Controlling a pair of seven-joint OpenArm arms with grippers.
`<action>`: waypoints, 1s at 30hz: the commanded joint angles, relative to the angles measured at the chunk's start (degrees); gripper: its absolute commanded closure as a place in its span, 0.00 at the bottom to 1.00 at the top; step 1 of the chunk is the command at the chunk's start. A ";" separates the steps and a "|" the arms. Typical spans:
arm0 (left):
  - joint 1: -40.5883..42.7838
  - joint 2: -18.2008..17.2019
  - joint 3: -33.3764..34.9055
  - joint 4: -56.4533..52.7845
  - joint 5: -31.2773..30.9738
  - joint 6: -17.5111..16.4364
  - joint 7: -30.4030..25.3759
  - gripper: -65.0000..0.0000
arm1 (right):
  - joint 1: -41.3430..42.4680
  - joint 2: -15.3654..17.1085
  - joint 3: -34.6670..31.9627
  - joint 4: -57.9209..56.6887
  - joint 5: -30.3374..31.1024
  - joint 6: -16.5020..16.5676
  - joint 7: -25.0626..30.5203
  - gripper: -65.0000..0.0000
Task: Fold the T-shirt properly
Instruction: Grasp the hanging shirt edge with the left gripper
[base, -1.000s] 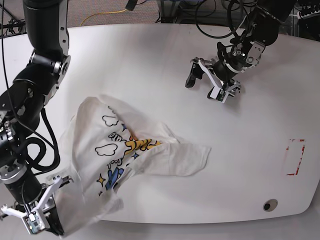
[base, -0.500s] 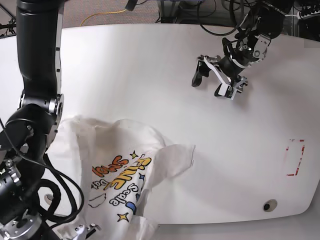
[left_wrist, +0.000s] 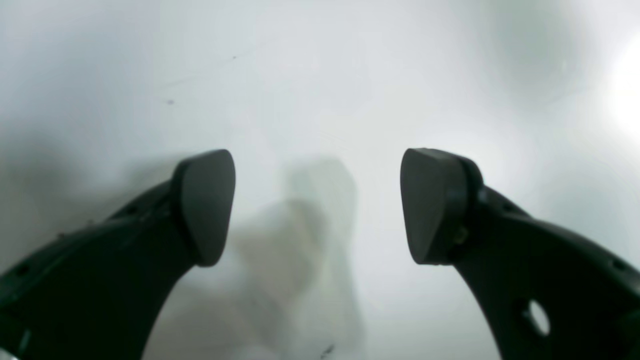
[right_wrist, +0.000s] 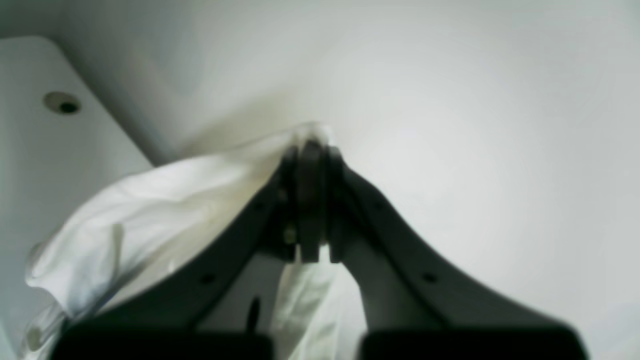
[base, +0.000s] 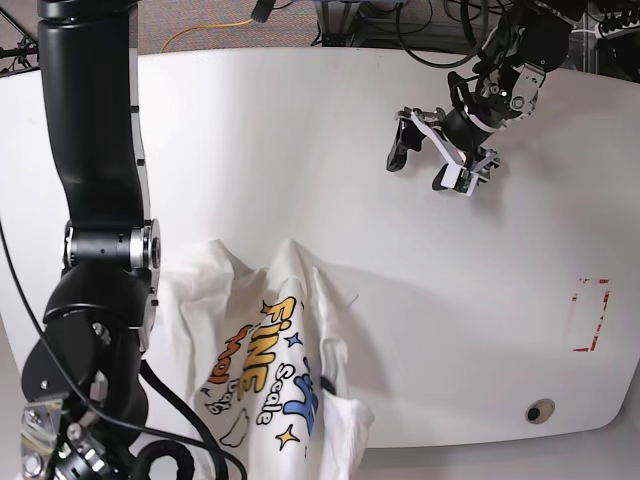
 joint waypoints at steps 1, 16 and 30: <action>-0.48 -0.45 -0.41 1.09 -0.46 -0.19 -1.43 0.27 | 2.64 -2.12 0.52 -4.06 -0.19 -0.63 1.29 1.00; -2.94 2.36 0.29 5.58 -0.28 1.30 -1.35 0.26 | 2.64 -4.14 0.52 -10.22 -0.36 -0.63 3.67 1.00; -23.51 11.94 12.60 -17.90 -0.19 4.11 -2.05 0.25 | 2.64 -3.35 0.52 -0.98 -5.02 -0.19 3.75 1.00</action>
